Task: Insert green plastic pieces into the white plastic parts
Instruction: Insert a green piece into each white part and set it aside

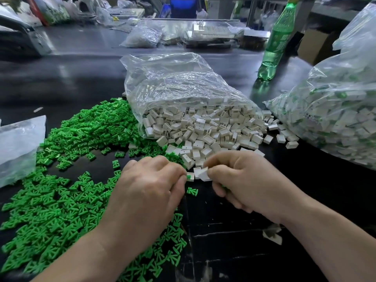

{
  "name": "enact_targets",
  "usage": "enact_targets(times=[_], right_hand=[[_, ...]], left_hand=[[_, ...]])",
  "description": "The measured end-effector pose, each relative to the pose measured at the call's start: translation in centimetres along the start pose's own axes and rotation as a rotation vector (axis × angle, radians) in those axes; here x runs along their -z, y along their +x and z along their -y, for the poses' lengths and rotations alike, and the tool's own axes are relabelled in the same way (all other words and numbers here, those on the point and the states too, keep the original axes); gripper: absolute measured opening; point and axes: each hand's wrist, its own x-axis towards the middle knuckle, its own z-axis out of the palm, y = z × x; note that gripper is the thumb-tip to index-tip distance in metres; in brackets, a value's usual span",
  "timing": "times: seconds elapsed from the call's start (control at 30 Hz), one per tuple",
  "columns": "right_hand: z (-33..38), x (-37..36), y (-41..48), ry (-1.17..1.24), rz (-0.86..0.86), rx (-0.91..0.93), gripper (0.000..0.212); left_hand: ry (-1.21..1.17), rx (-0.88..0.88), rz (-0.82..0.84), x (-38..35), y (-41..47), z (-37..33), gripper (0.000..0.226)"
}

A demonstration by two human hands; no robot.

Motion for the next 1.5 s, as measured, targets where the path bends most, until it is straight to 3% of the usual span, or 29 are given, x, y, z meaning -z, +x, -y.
enact_targets(times=[0.07, 0.17, 0.33, 0.63, 0.9, 1.03, 1.33, 1.5], right_hand=[[0.4, -0.2, -0.1, 0.296, 0.11, -0.039, 0.016], [0.9, -0.4, 0.0, 0.521, 0.202, -0.068, 0.018], [1.2, -0.6, -0.3, 0.732, 0.27, -0.097, 0.023], [1.1, -0.9, -0.4, 0.892, 0.327, -0.135, 0.011], [1.2, -1.0, -0.4, 0.868, 0.323, -0.154, 0.02], [1.3, -1.1, -0.5, 0.783, 0.331, -0.151, 0.017], [1.2, -1.1, -0.1, 0.876, 0.218, -0.231, 0.028], [1.4, -1.1, -0.2, 0.95, 0.183, -0.223, 0.007]], left_hand=[[-0.314, 0.135, -0.064, 0.3, -0.1, -0.1, 0.018], [-0.917, 0.339, -0.01, 0.5, -0.4, -0.5, 0.014], [-1.174, 0.376, -0.029, 0.3, -0.4, -0.3, 0.014], [-1.129, 0.331, -0.071, 0.3, -0.6, -0.6, 0.017], [-1.088, 0.256, -0.18, 0.7, -0.5, -0.8, 0.019], [-0.952, 0.17, -0.12, 1.0, -0.6, -1.3, 0.017], [-1.007, 0.164, -0.117, 1.0, -0.6, -1.6, 0.015], [-1.018, 0.16, -0.097, 0.7, -0.7, -1.6, 0.016]])
